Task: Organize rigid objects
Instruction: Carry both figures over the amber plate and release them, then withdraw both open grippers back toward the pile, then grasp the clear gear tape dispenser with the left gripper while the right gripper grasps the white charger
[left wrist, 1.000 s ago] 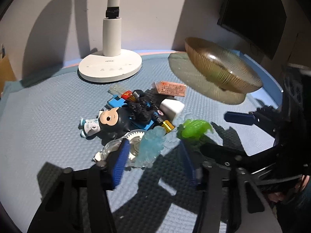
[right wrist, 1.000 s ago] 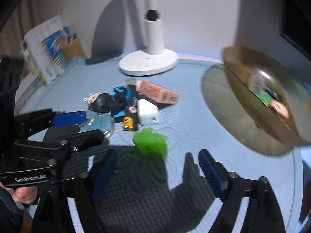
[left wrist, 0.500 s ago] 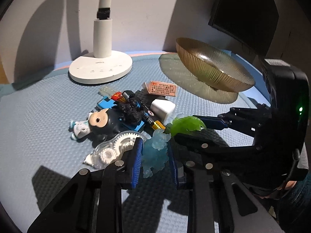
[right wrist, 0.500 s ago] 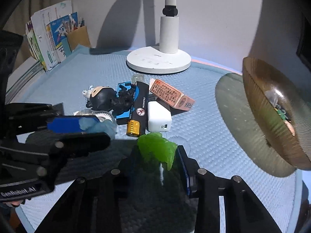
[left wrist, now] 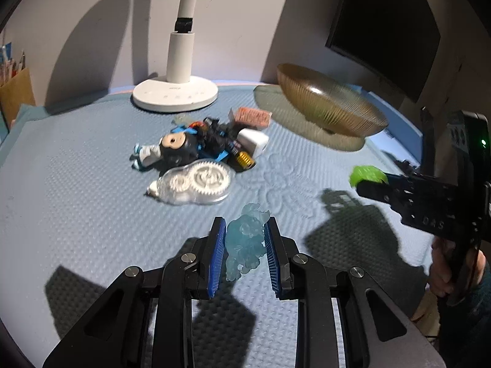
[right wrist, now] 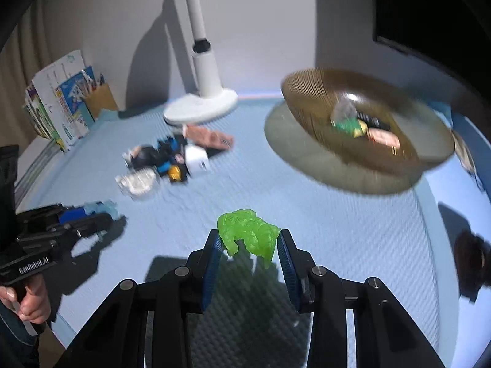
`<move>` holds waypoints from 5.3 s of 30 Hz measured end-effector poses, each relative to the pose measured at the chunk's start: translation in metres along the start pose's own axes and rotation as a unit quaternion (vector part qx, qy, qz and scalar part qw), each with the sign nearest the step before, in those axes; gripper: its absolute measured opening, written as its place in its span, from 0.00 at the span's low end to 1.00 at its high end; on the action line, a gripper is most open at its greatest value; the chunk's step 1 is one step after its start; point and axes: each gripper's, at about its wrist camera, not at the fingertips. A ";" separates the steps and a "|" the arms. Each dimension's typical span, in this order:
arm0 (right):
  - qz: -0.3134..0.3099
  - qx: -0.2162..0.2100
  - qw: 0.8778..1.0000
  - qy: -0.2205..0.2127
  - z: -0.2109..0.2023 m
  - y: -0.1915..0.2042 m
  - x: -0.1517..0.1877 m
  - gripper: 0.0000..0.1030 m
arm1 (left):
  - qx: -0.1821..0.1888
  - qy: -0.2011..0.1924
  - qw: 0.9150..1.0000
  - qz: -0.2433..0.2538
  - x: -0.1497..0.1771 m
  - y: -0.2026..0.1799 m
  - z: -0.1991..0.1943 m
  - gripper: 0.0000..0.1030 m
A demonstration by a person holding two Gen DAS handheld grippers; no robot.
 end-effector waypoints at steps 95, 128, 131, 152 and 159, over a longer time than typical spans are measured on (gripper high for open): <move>-0.011 0.037 0.998 0.042 0.066 0.027 -0.014 0.83 | -0.122 0.023 0.970 -0.207 0.012 0.118 0.004 0.81; -0.011 0.032 0.998 0.058 0.069 0.030 -0.014 0.94 | -0.114 0.019 0.971 -0.211 0.012 0.117 0.003 0.81; -0.011 0.032 0.998 0.059 0.069 0.030 -0.014 0.95 | -0.112 0.019 0.970 -0.213 0.012 0.118 0.004 0.81; 0.050 -0.009 0.999 0.011 0.040 0.025 -0.047 0.88 | -0.086 0.051 0.989 -0.111 -0.020 0.052 0.015 0.81; 0.009 0.008 0.999 0.043 0.084 0.035 -0.076 0.50 | -0.099 0.054 0.992 -0.064 -0.045 0.012 0.045 0.81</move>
Point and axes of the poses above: each gripper's, at about its wrist camera, not at the fingertips, and z roughly the way its jaws point, y to its left, x to its underside, and after that the axes turned 14 degrees about -x, right-handed
